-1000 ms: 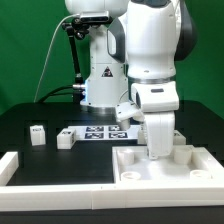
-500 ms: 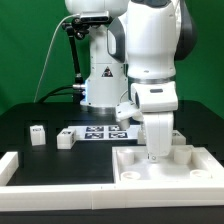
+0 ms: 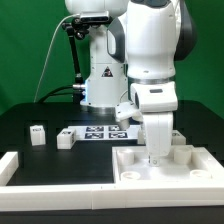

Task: Assemble one leg

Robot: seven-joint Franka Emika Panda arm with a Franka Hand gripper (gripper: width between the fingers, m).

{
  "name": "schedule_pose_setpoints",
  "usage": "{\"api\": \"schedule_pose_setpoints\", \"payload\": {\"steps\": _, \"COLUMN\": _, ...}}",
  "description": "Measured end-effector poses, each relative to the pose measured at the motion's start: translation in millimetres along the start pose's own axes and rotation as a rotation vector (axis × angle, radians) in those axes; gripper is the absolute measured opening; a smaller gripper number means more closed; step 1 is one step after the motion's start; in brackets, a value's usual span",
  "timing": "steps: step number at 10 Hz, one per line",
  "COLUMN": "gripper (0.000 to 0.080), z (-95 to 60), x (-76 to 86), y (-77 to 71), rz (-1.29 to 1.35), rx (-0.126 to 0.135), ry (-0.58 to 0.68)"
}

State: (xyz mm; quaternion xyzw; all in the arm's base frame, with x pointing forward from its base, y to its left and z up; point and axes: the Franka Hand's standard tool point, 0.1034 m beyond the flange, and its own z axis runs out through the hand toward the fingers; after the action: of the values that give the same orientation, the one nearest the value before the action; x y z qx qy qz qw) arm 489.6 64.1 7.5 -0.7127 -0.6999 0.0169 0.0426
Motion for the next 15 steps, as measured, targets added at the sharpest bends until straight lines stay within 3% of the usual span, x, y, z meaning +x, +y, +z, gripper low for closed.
{"api": "schedule_pose_setpoints", "payload": {"steps": 2, "gripper": 0.0649, "z": -1.4, "x": -0.1, "y": 0.6, "rz": 0.0, "rx": -0.002, "ry": 0.0}}
{"api": "schedule_pose_setpoints", "payload": {"steps": 6, "gripper": 0.0649, "z": -42.5, "x": 12.3, "y": -10.2, "rz": 0.075, "rx": -0.062, "ry": -0.017}}
{"api": "schedule_pose_setpoints", "payload": {"steps": 10, "gripper": 0.0649, "z": -38.0, "x": 10.8, "y": -10.9, "rz": 0.2, "rx": -0.054, "ry": -0.012}}
{"api": "schedule_pose_setpoints", "payload": {"steps": 11, "gripper": 0.0649, "z": -38.1, "x": 11.5, "y": -11.7, "rz": 0.308, "rx": -0.06, "ry": -0.005}}
{"api": "schedule_pose_setpoints", "payload": {"steps": 13, "gripper": 0.0649, "z": -38.3, "x": 15.5, "y": -25.8, "rz": 0.576, "rx": -0.097, "ry": 0.033}}
{"api": "schedule_pose_setpoints", "payload": {"steps": 15, "gripper": 0.0649, "z": -37.8, "x": 22.1, "y": -32.4, "rz": 0.798, "rx": -0.093, "ry": 0.052}}
